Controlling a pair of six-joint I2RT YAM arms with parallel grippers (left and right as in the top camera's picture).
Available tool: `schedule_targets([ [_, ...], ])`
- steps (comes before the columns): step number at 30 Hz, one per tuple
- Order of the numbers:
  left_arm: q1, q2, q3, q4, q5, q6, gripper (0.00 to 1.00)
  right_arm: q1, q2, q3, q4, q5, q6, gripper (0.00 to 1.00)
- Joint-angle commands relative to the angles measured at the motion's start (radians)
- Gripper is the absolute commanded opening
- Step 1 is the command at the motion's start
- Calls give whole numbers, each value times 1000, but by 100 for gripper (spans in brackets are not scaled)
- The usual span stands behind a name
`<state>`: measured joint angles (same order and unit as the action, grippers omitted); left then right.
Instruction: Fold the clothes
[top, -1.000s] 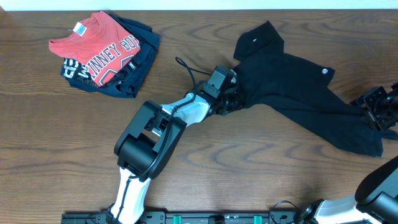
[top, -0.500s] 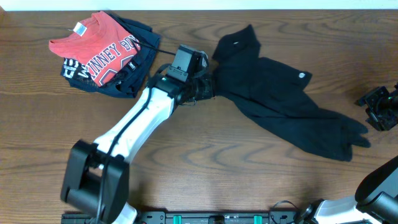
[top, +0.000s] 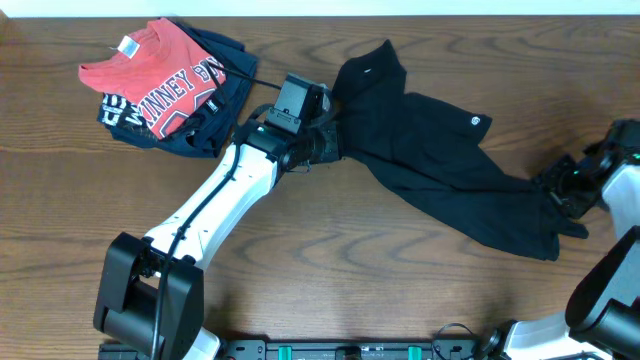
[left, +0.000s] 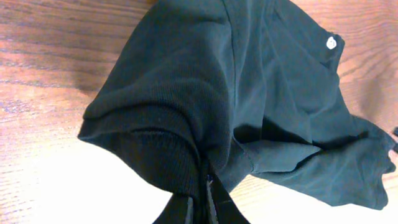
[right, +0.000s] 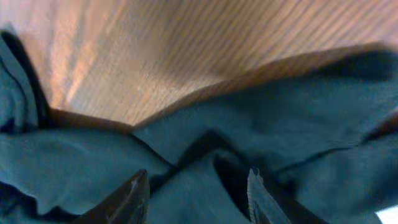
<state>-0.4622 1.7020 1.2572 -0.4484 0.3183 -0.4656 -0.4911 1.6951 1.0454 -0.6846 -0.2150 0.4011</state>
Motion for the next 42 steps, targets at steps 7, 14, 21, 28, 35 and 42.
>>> schedule_targets([
  [7,0,7,2,-19,-21,24,6,27,5,-152,188,-69,-5,39],
  [14,1,7,2,-39,-19,24,6,-22,-31,-115,204,-259,-38,1],
  [21,3,1,2,-80,-17,24,6,-163,-219,-75,109,-282,-50,1],
  [28,19,-18,2,-85,-17,24,6,-245,-356,-75,51,-283,-50,1],
  [35,73,-54,2,-135,-18,25,6,-246,-368,-76,-99,-245,-51,1],
  [42,190,-113,2,-214,-24,32,6,-241,-368,-79,-269,-70,-50,2],
])
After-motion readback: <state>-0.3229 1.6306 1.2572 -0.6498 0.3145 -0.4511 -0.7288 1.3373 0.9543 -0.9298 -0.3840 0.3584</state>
